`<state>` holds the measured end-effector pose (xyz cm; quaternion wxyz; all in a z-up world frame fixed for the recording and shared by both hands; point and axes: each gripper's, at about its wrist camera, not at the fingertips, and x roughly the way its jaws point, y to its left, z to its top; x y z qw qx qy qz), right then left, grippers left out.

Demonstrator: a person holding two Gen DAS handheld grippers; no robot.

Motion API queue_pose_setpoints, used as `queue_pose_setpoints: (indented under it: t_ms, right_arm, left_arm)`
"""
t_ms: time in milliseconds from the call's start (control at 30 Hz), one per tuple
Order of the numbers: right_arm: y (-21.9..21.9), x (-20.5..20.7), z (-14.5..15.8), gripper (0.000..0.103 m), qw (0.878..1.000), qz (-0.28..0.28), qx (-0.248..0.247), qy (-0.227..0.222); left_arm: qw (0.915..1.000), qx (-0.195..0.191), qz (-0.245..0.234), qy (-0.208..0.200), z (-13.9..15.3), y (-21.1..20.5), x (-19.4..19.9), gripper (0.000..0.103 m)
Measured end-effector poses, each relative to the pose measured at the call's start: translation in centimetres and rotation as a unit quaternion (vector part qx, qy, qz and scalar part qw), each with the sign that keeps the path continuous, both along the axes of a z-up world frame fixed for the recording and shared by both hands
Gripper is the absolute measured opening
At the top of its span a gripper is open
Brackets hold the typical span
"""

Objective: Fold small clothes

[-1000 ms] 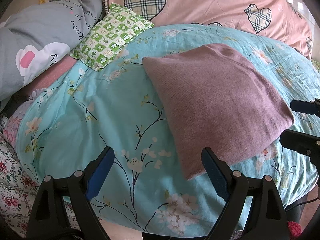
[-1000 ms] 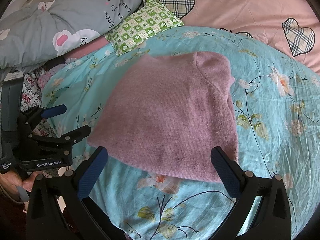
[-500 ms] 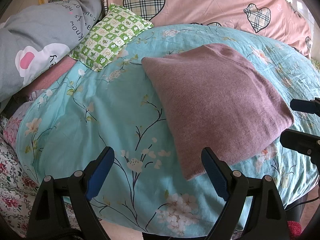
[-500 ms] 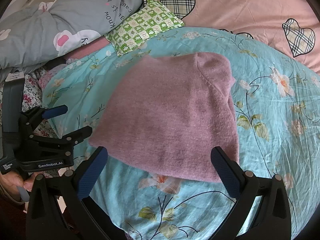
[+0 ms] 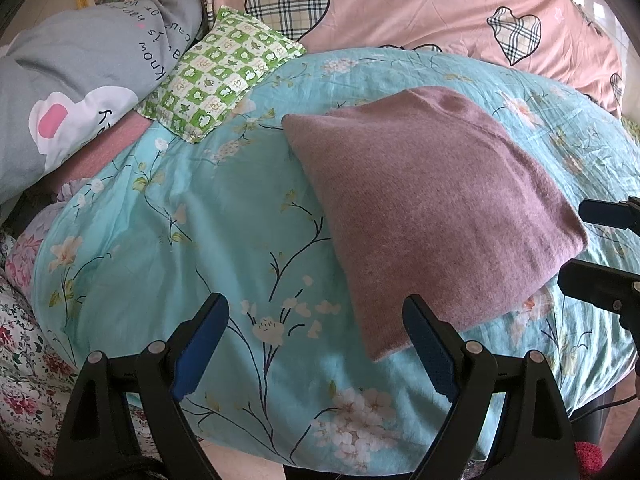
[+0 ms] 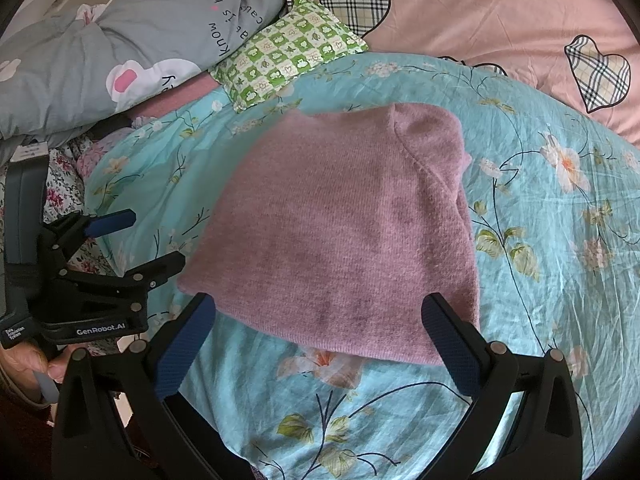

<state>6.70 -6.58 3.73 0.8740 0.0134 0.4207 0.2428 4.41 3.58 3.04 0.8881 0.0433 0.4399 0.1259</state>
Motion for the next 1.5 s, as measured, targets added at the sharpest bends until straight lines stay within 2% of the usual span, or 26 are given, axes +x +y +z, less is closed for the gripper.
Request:
queue_pose_setpoints:
  t_ms: [1133,1500]
  right_arm:
    - [0.0,0.1,0.0,0.103,1.0,0.0,0.001,0.001]
    - [0.0,0.9,1.1,0.103,1.0,0.003,0.002,-0.008]
  left_arm:
    - [1.0,-0.002,-0.001,0.001,-0.2,-0.3,0.1,0.089]
    - [0.9998,-0.006,-0.017,-0.009,0.8,-0.3,1.3,0.089]
